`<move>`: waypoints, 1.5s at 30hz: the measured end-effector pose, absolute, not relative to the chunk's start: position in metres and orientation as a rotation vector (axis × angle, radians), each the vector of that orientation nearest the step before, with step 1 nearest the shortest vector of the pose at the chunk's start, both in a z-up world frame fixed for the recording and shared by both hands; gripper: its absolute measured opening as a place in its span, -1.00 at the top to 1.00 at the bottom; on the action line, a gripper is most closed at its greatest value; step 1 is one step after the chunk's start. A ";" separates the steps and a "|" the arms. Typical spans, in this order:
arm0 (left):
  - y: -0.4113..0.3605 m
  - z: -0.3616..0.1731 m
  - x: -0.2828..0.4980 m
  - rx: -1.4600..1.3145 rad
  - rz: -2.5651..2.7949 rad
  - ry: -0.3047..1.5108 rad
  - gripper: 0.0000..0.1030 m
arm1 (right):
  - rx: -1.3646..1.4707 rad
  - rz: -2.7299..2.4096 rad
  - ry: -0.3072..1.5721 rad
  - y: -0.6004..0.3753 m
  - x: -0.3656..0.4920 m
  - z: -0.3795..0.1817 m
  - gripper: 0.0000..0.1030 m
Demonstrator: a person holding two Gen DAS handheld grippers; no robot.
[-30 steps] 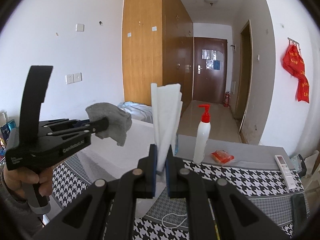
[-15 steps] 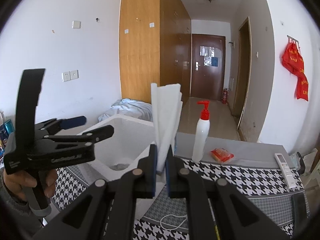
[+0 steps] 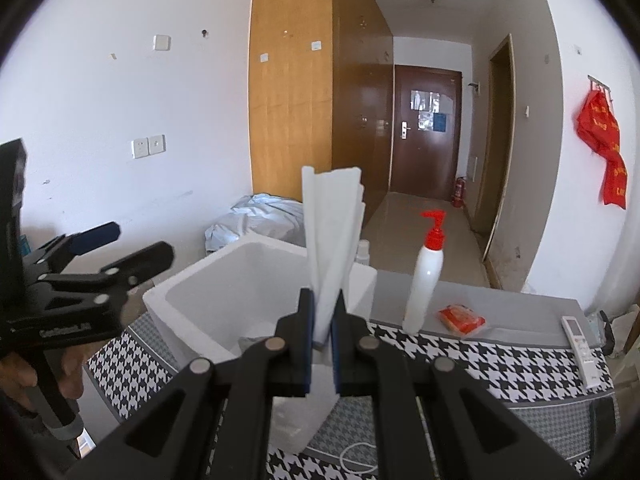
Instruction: Organize soft objects
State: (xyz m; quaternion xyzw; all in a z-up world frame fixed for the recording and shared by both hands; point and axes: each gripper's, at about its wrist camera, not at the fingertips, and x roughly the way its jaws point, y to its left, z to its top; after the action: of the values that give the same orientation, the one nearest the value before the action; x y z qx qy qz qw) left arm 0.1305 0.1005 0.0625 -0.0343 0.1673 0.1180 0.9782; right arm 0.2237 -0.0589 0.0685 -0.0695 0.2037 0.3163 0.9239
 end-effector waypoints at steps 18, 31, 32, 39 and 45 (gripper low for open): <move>0.129 0.053 0.111 -0.072 0.320 0.326 -0.98 | -0.155 0.651 0.474 -0.016 0.232 0.058 0.80; 0.136 0.048 0.107 -0.076 0.356 0.340 -0.98 | -0.171 0.663 0.516 -0.001 0.241 0.050 0.51; 0.136 0.048 0.107 -0.076 0.357 0.342 -0.98 | -0.171 0.662 0.515 0.000 0.241 0.050 0.23; 0.137 0.046 0.108 -0.078 0.362 0.350 -0.98 | -0.195 0.635 0.467 0.002 0.235 0.051 -0.57; 0.137 0.048 0.105 -0.086 0.368 0.343 -0.98 | -0.195 0.600 0.454 -0.001 0.230 0.051 -0.65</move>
State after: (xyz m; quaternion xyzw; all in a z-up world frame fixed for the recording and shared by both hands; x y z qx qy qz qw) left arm 0.1052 0.1371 0.0477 -0.0426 0.1694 0.1819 0.9677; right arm 0.2305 -0.0006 0.0506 -0.0953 0.2215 0.2927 0.9253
